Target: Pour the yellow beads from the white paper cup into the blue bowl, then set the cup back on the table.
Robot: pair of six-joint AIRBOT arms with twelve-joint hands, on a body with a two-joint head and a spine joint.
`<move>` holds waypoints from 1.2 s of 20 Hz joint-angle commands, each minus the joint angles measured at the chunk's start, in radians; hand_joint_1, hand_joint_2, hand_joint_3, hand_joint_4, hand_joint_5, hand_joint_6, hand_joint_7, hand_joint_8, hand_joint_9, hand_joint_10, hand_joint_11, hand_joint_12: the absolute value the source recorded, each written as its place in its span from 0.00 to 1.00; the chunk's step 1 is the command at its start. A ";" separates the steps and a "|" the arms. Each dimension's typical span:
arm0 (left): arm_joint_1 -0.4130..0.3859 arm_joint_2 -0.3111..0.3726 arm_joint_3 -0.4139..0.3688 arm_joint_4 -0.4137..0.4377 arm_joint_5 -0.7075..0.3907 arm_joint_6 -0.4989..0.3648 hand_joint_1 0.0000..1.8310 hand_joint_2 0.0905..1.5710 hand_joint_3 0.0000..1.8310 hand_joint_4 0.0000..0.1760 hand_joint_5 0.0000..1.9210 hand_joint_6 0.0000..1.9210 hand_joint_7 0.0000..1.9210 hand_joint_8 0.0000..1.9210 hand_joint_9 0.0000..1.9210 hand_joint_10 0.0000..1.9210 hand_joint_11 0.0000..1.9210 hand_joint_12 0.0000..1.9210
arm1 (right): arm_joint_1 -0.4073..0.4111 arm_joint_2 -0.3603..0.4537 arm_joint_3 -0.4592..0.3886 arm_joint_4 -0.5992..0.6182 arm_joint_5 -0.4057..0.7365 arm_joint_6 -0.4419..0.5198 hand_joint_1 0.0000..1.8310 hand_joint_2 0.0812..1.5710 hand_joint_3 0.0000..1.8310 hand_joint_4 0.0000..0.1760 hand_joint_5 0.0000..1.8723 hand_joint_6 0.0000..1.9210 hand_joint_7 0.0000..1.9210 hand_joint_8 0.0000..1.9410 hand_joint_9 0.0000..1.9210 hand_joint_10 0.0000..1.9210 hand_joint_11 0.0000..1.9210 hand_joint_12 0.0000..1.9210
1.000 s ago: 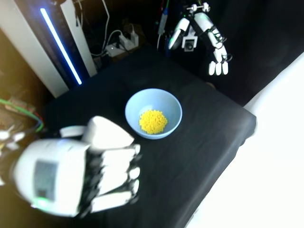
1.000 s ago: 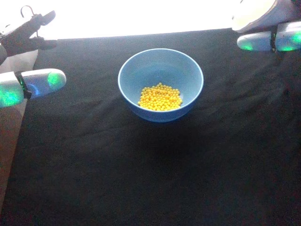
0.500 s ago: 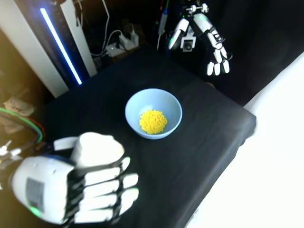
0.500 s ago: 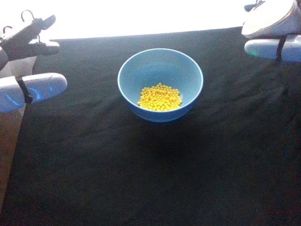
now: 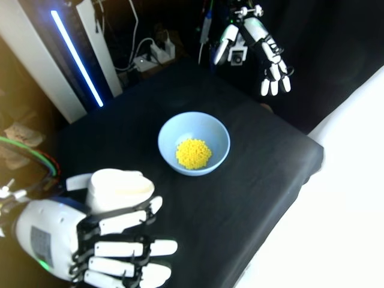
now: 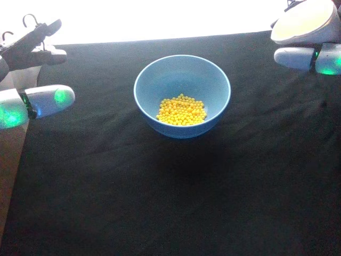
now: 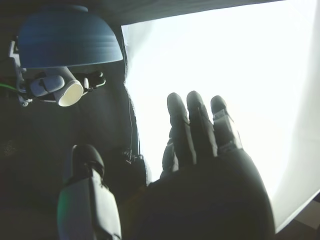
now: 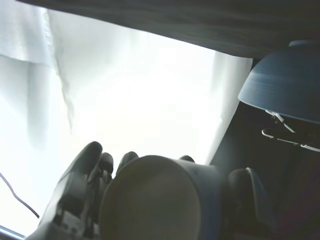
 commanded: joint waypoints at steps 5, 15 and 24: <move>-0.006 0.002 -0.002 -0.014 -0.125 -0.009 0.19 0.59 0.00 0.42 0.02 0.00 0.29 0.00 0.20 0.00 0.04 0.11 | -0.016 0.007 0.009 0.027 0.125 0.012 0.06 0.69 0.00 0.26 0.47 0.01 0.22 0.00 0.15 0.01 0.00 0.45; -0.002 0.002 -0.004 -0.014 -0.127 -0.009 0.19 0.60 0.00 0.41 0.03 0.00 0.29 0.00 0.21 0.00 0.03 0.12 | -0.051 0.004 0.007 0.028 0.088 -0.053 0.00 0.55 0.00 0.99 0.20 0.00 0.16 0.00 0.13 0.00 0.00 0.48; 0.019 0.002 -0.007 -0.023 -0.140 -0.014 0.17 0.59 0.00 0.49 0.03 0.00 0.29 0.00 0.22 0.00 0.00 0.18 | -0.086 -0.008 0.018 0.029 0.066 -0.171 0.00 0.55 0.00 1.00 0.06 0.00 0.09 0.00 0.07 0.00 0.00 0.21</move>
